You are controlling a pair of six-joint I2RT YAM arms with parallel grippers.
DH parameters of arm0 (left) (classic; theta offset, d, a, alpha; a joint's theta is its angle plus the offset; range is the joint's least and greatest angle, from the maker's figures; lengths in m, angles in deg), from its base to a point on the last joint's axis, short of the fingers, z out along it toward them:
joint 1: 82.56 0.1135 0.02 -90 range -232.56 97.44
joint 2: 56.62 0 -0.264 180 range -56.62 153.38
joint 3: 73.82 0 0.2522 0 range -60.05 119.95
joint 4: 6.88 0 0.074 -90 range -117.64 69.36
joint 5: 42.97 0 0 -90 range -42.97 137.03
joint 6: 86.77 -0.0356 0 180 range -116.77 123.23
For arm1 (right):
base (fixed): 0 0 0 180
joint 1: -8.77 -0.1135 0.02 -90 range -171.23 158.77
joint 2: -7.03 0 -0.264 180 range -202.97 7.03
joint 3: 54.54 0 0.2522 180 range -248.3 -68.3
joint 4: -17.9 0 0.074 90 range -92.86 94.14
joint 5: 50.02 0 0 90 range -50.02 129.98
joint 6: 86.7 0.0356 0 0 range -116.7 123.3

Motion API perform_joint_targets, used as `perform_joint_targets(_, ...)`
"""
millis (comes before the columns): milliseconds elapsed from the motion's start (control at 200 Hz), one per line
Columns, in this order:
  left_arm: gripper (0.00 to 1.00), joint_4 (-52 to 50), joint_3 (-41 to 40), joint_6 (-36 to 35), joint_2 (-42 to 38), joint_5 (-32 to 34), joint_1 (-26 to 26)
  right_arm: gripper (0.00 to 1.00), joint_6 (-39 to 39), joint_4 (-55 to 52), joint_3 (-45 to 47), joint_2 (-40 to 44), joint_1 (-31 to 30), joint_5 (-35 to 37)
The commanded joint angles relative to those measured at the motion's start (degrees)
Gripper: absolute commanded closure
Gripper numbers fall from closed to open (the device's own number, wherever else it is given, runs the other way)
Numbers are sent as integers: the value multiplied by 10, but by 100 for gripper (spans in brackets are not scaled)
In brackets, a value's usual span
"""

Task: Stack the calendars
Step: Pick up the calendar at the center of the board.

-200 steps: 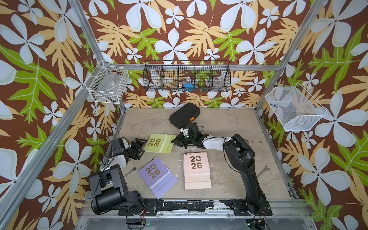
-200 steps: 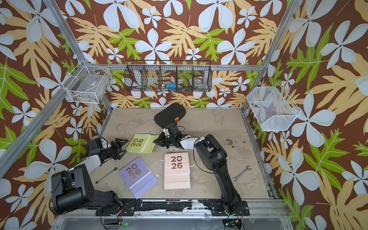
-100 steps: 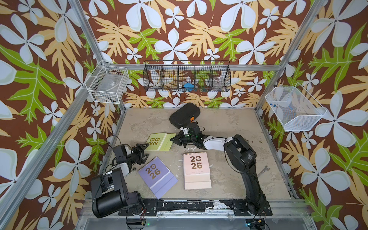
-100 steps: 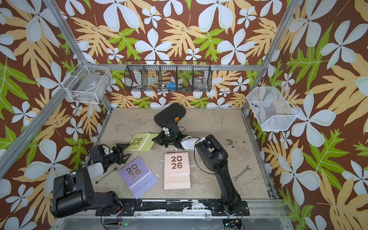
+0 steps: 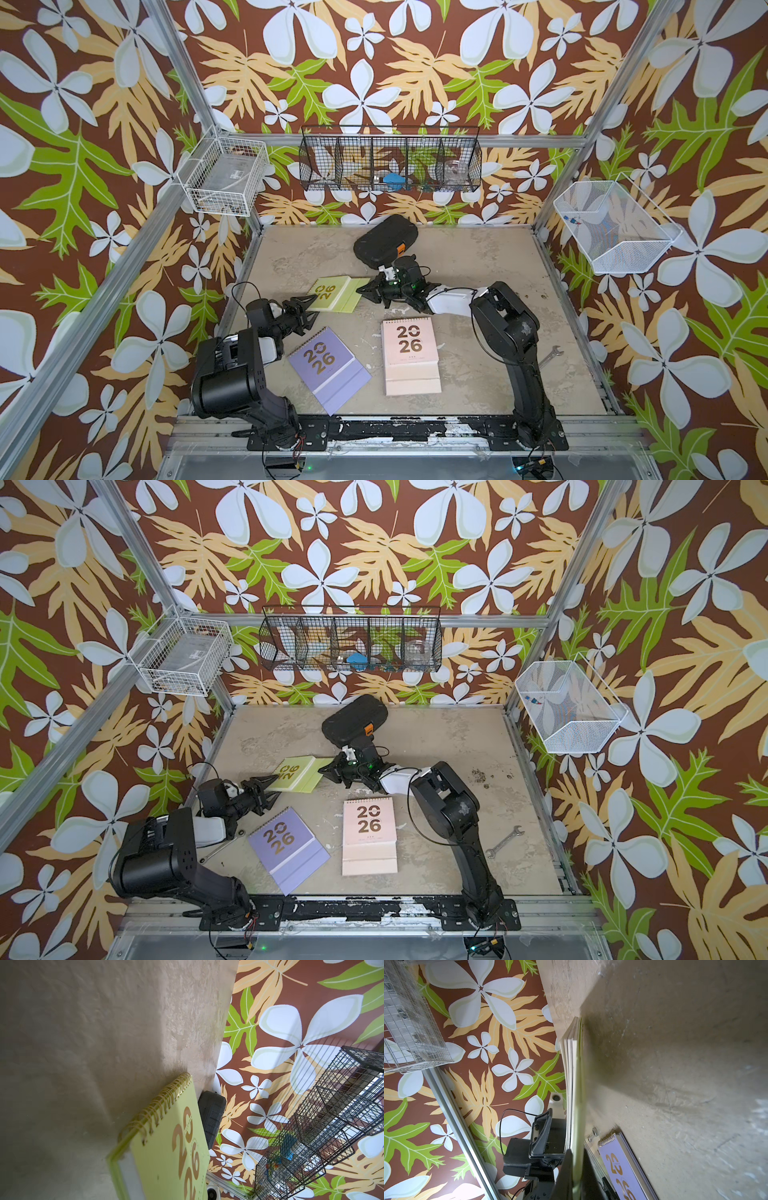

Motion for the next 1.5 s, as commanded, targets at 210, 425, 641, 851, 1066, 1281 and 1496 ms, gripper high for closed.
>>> perform_joint_targets(210, 73, 137, 1, 58, 24, -7, -8, 99, 1, 36, 20, 15, -3, -22)
perform_joint_targets(425, 84, 137, -1, 54, 17, -13, -8, 97, -6, 33, 21, 22, -3, -23)
perform_joint_targets(641, 88, 133, 5, 53, -6, -24, -8, 68, -28, 20, 28, 45, -3, -23)
perform_joint_targets(851, 90, 90, 30, 39, -49, -50, -8, 37, -86, -34, 58, 102, 7, -8)
perform_joint_targets(1066, 88, -166, 107, -120, -111, -91, -9, 31, -167, -71, 133, 202, 55, -1)
perform_joint_targets(1281, 88, -215, 123, -162, -134, -139, -42, 27, -311, -176, 124, 262, 122, -31)
perform_joint_targets(1496, 88, -215, 146, -163, -137, -149, -117, 27, -397, -226, 108, 294, 177, -55)
